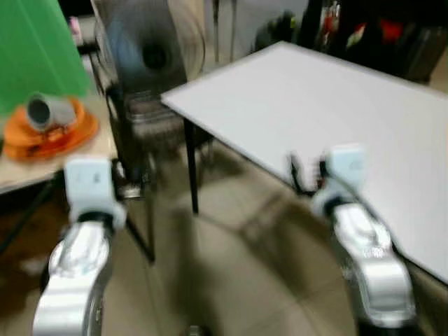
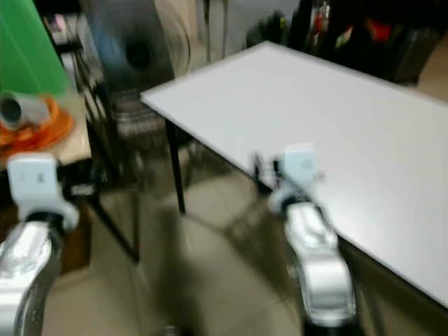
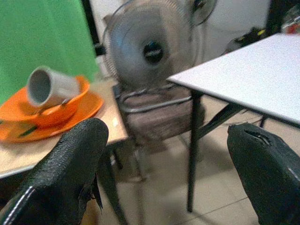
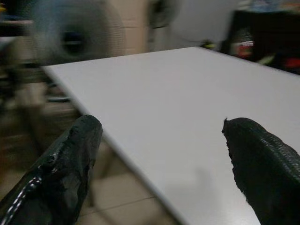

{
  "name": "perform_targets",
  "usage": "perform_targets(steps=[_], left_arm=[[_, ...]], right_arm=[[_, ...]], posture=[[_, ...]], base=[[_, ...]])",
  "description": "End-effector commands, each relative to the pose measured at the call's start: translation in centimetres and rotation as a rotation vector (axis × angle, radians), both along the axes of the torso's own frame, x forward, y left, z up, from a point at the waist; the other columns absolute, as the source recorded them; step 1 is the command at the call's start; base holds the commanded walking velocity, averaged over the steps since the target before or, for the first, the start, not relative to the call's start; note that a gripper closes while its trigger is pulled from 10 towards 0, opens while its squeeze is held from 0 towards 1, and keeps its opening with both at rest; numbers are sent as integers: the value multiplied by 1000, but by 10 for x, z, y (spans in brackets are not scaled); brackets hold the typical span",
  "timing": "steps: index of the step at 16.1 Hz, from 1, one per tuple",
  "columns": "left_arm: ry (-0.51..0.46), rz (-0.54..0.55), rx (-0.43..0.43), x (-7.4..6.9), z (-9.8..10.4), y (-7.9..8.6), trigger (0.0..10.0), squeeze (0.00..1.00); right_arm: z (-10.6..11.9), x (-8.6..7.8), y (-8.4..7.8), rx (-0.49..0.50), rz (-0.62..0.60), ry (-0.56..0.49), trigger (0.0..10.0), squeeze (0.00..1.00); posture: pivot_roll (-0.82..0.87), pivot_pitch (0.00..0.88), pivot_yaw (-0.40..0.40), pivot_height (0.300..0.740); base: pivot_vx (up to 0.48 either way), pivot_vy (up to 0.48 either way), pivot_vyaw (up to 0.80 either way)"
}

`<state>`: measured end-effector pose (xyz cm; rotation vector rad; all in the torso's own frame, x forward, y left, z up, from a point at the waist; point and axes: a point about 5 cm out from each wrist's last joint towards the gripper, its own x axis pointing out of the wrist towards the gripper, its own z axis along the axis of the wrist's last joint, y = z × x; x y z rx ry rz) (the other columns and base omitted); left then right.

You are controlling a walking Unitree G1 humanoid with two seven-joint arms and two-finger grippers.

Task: Setting the table

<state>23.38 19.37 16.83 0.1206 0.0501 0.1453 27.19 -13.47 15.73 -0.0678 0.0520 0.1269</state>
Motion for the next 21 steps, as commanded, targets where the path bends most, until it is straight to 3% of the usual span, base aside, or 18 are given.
perform_targets(steps=[1, 5, 6, 7, 11, 15, 17, 21], left_arm=[[-3, -13, -3, 0, 1, -2, 10000, 0], [1, -2, -8, -2, 0, -1, 10000, 0], [2, -2, -8, -2, 0, -1, 10000, 0], [2, -1, -8, -2, -1, -1, 10000, 0], [2, 12, -6, -3, 0, 1, 10000, 0], [73, -6, 37, -4, -7, 0, 10000, 0], [38, -9, -8, -4, -2, 0, 10000, 0], [-8, -37, -8, 2, 15, -1, 10000, 0]], right_arm=[[0, 0, -5, -8, -5, 14, 10000, 1000], [1, -1, 0, 32, 37, 23, 10000, 1000], [1, -1, 0, 35, 40, 24, 10000, 667], [2, -1, 1, 35, 47, 30, 10000, 0], [0, 0, 1, 41, 42, 71, 10000, 0], [3, -2, 13, 77, 115, 58, 10000, 0], [3, -1, 17, 103, 138, 60, 10000, 0], [5, 3, 24, 116, 170, 49, 10000, 0]], posture=[[-87, 0, 22, 740], [-87, 10, 14, 740], [-86, 10, 10, 740], [-86, 11, 7, 740], [-76, 10, 15, 740], [-56, 10, 32, 740], [-47, 13, 34, 740], [-31, 13, 43, 740]], base=[[0, 307, 0], [0, 301, 0], [0, 296, 0], [0, 296, 0], [0, 287, 0], [0, 0, 0], [144, 0, 0], [320, 0, 523]])
